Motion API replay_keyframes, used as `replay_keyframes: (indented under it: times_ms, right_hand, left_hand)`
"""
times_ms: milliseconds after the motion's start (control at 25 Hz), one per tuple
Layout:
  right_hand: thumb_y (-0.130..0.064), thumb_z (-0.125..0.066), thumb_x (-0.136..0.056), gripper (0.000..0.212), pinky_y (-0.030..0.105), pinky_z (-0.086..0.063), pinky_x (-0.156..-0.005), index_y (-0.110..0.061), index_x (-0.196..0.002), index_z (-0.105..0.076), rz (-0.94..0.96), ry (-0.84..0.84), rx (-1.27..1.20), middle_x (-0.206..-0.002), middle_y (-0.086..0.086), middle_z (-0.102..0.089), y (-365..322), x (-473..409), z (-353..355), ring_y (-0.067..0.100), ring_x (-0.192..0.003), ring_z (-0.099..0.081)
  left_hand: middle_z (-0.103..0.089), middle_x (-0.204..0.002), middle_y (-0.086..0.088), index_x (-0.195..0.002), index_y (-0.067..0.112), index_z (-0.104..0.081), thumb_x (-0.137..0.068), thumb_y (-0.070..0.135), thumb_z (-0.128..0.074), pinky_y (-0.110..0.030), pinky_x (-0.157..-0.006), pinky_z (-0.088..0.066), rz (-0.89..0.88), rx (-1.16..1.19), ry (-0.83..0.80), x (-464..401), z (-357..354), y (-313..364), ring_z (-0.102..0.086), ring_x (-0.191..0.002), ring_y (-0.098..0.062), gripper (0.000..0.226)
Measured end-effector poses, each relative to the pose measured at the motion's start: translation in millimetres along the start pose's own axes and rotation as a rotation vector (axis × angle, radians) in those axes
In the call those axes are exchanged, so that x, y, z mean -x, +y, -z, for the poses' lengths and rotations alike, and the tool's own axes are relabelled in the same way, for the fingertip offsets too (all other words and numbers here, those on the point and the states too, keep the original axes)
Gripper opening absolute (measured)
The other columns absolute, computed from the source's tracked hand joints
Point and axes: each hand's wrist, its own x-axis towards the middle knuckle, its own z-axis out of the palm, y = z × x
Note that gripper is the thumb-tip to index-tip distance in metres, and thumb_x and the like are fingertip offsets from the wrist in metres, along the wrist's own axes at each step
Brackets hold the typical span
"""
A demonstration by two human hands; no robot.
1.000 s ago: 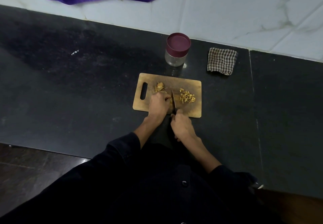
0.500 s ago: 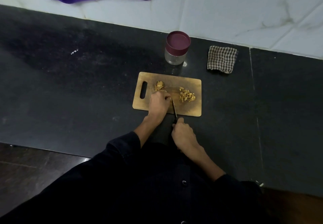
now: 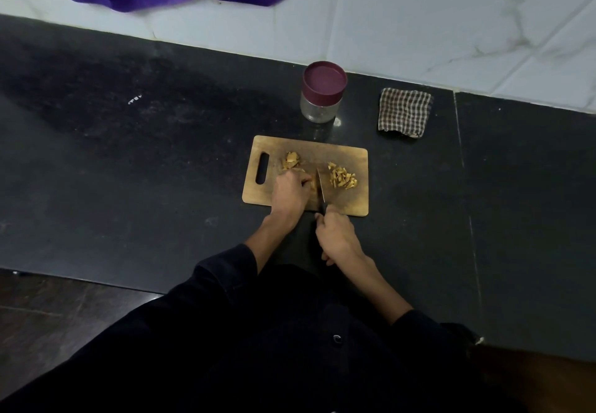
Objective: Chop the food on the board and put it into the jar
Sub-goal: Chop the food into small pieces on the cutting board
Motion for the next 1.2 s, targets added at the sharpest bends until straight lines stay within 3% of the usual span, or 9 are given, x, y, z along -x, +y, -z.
replay_keyframes:
  times_ms: [240, 440, 680, 760, 840, 960, 1200]
  right_hand:
    - [-0.024, -0.04, -0.102, 0.021, 0.054, -0.058, -0.072, -0.006, -0.112, -0.043, 0.004, -0.013, 0.059, -0.103, 0.019, -0.062, -9, -8, -1, 0.038, -0.085, -0.067]
    - [-0.018, -0.045, -0.099, 0.027, 0.053, -0.057, -0.079, -0.004, -0.122, -0.041, -0.058, -0.052, 0.091, -0.113, 0.021, -0.06, -17, -11, -3, 0.039, -0.095, -0.066]
    - [-0.021, -0.039, -0.103, 0.025, 0.042, -0.045, -0.075, -0.004, -0.122, -0.044, -0.054, -0.049, 0.142, -0.119, 0.021, -0.06, -2, 3, -7, 0.037, -0.108, -0.06]
    - [-0.021, -0.038, -0.104, 0.025, 0.039, -0.043, -0.072, -0.004, -0.121, -0.044, -0.041, -0.031, 0.144, -0.117, 0.02, -0.061, 4, 5, -7, 0.037, -0.106, -0.06]
    - [-0.023, -0.038, -0.103, 0.024, 0.044, -0.051, -0.076, -0.005, -0.118, -0.046, -0.052, 0.012, 0.101, -0.113, 0.019, -0.062, 7, 2, -2, 0.037, -0.101, -0.063]
    - [-0.027, -0.037, -0.102, 0.021, 0.053, -0.057, -0.075, -0.009, -0.109, -0.046, -0.072, 0.06, 0.034, -0.105, 0.017, -0.062, 10, -3, 6, 0.036, -0.087, -0.067]
    - [-0.03, -0.038, -0.102, 0.017, 0.054, -0.058, -0.071, -0.014, -0.101, -0.041, -0.04, 0.051, 0.021, -0.098, 0.014, -0.062, 6, 2, 4, 0.035, -0.082, -0.068]
  left_hand:
    - [-0.073, -0.09, -0.005, -0.092, 0.005, -0.074, -0.086, 0.001, -0.06, -0.027, -0.073, -0.056, 0.015, -0.007, -0.017, -2, 0, 0, -0.067, -0.08, -0.014, 0.016]
    - [-0.072, -0.093, -0.003, -0.093, 0.007, -0.074, -0.088, 0.002, -0.059, -0.015, -0.069, -0.048, 0.019, -0.004, -0.017, 0, 2, 2, -0.063, -0.079, -0.007, 0.016]
    - [-0.072, -0.094, -0.007, -0.093, 0.004, -0.073, -0.088, 0.002, -0.059, -0.023, -0.075, -0.054, 0.007, -0.002, 0.004, 2, 2, 4, -0.066, -0.083, -0.015, 0.015]
    - [-0.073, -0.09, -0.009, -0.089, 0.002, -0.073, -0.087, 0.002, -0.06, -0.029, -0.074, -0.055, 0.003, -0.01, 0.012, 2, 2, 4, -0.067, -0.081, -0.017, 0.013]
    - [-0.073, -0.089, -0.011, -0.087, 0.0, -0.073, -0.086, 0.001, -0.061, -0.031, -0.075, -0.055, -0.003, -0.01, 0.014, 1, 1, 2, -0.067, -0.081, -0.019, 0.013]
    - [-0.073, -0.092, -0.008, -0.091, 0.003, -0.074, -0.087, 0.003, -0.061, -0.029, -0.076, -0.056, 0.004, -0.013, 0.003, 0, -1, 0, -0.067, -0.084, -0.017, 0.013]
    - [-0.071, -0.095, -0.007, -0.098, 0.003, -0.072, -0.088, -0.001, -0.057, -0.023, -0.077, -0.052, 0.016, 0.046, 0.034, 2, 1, -1, -0.066, -0.087, -0.017, 0.019]
